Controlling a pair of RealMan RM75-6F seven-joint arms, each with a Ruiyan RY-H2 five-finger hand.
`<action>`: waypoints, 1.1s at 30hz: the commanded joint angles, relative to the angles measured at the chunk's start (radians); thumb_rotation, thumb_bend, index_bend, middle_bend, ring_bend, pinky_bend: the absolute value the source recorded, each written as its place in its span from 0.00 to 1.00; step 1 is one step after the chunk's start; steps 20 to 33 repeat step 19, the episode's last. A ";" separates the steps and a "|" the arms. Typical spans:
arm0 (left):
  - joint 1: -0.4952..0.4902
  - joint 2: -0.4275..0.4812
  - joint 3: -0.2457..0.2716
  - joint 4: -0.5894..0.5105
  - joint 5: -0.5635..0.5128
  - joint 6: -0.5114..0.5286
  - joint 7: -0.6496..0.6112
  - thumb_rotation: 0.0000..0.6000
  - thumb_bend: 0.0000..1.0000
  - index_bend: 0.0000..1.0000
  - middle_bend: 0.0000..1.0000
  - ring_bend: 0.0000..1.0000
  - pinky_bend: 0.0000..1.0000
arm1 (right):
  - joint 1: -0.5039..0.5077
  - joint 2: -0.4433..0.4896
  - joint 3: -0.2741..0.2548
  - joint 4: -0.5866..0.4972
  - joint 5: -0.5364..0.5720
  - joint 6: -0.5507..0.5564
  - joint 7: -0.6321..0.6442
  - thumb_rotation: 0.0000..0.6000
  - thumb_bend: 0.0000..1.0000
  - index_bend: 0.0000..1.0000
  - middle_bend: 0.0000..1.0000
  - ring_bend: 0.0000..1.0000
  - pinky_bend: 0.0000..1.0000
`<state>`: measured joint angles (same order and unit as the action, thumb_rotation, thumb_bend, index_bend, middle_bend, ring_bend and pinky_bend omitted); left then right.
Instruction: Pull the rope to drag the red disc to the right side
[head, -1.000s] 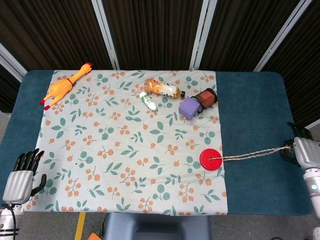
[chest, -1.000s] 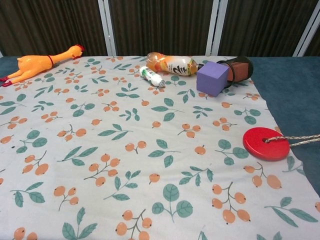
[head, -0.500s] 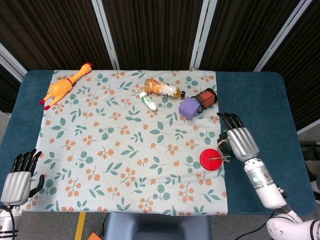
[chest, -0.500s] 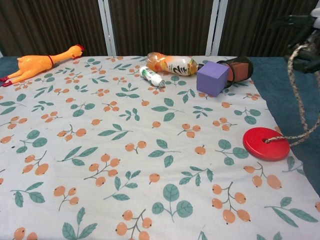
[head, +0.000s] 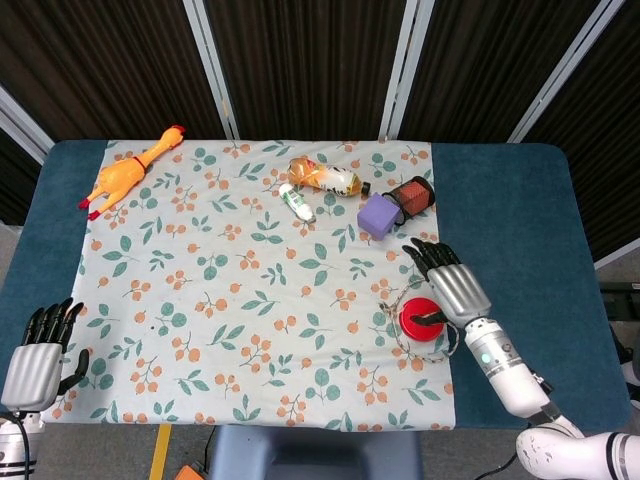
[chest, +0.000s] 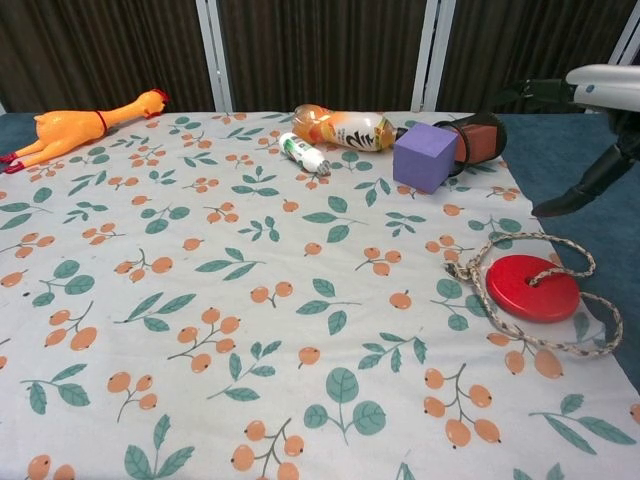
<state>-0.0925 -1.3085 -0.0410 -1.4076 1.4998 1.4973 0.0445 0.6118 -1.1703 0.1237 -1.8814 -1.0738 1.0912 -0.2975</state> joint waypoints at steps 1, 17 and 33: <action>0.001 0.001 0.000 -0.002 0.002 0.003 0.000 0.99 0.52 0.00 0.02 0.00 0.03 | -0.074 0.031 -0.034 -0.010 -0.113 0.098 0.042 1.00 0.00 0.00 0.00 0.00 0.00; 0.009 0.037 -0.007 -0.022 0.006 0.026 -0.027 0.98 0.52 0.00 0.02 0.00 0.03 | -0.511 -0.146 -0.198 0.454 -0.350 0.569 0.224 1.00 0.00 0.00 0.00 0.00 0.00; 0.008 0.034 -0.006 -0.018 0.007 0.024 -0.029 0.98 0.53 0.00 0.02 0.00 0.03 | -0.532 -0.165 -0.193 0.490 -0.341 0.566 0.259 1.00 0.00 0.00 0.00 0.00 0.00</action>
